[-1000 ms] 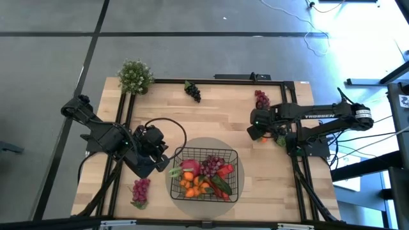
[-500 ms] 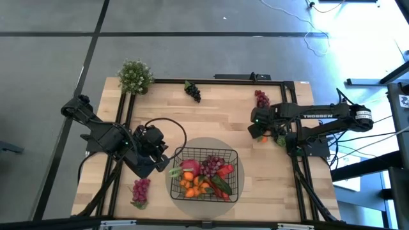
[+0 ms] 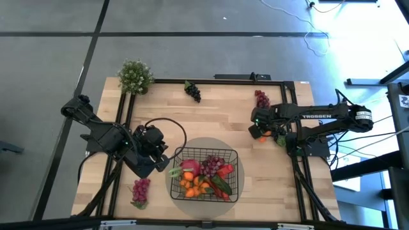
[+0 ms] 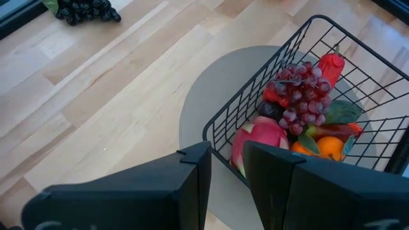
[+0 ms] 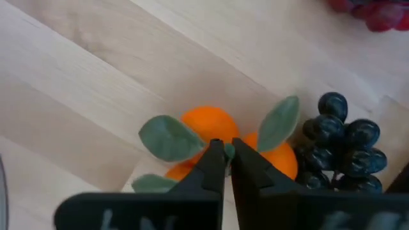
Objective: Build produce basket
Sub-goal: Put the oranges into the black wire basket, then put the bottom red grapes into the black wire basket
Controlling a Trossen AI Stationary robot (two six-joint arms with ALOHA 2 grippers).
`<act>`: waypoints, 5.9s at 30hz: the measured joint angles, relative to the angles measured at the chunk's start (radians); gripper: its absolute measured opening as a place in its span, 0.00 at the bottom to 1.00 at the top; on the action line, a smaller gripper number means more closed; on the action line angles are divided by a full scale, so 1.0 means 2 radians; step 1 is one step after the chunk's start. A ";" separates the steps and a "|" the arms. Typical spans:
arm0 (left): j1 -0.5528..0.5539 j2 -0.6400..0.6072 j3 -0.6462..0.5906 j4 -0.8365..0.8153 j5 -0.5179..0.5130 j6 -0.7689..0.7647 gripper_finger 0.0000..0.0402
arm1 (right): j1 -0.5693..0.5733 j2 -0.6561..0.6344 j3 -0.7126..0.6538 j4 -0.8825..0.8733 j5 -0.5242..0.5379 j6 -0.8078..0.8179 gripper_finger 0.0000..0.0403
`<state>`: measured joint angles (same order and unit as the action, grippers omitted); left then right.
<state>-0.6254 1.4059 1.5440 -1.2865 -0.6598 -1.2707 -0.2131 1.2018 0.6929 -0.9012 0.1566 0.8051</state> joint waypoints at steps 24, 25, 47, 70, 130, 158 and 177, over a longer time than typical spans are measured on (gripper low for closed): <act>0.000 0.000 0.000 0.000 0.013 0.000 0.19 | 0.089 0.000 0.213 -0.088 0.007 -0.011 0.00; 0.000 0.000 0.000 0.000 0.013 0.000 0.19 | 0.096 0.000 0.231 -0.094 0.014 -0.010 0.00; 0.000 0.000 0.000 0.000 0.013 0.013 0.19 | 0.252 0.155 0.432 0.103 -0.027 -0.098 0.00; 0.000 0.000 0.000 -0.004 0.013 0.013 0.19 | 0.256 0.384 0.553 0.115 -0.200 -0.181 0.00; -0.080 0.000 0.000 -0.073 0.062 -0.207 0.19 | 0.252 0.411 0.691 0.002 -0.154 -0.275 0.27; -0.179 0.000 -0.146 0.009 0.148 -0.462 0.19 | 0.256 0.386 0.829 -0.128 -0.113 -0.367 0.27; -0.179 0.008 -0.221 0.110 0.187 -0.512 0.19 | 0.256 0.385 0.829 -0.158 -0.115 -0.368 0.27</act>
<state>-0.9825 1.4211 1.1023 -1.0668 -0.2860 -2.2940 0.2985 1.9713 2.3505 -1.2179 -0.0731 0.0685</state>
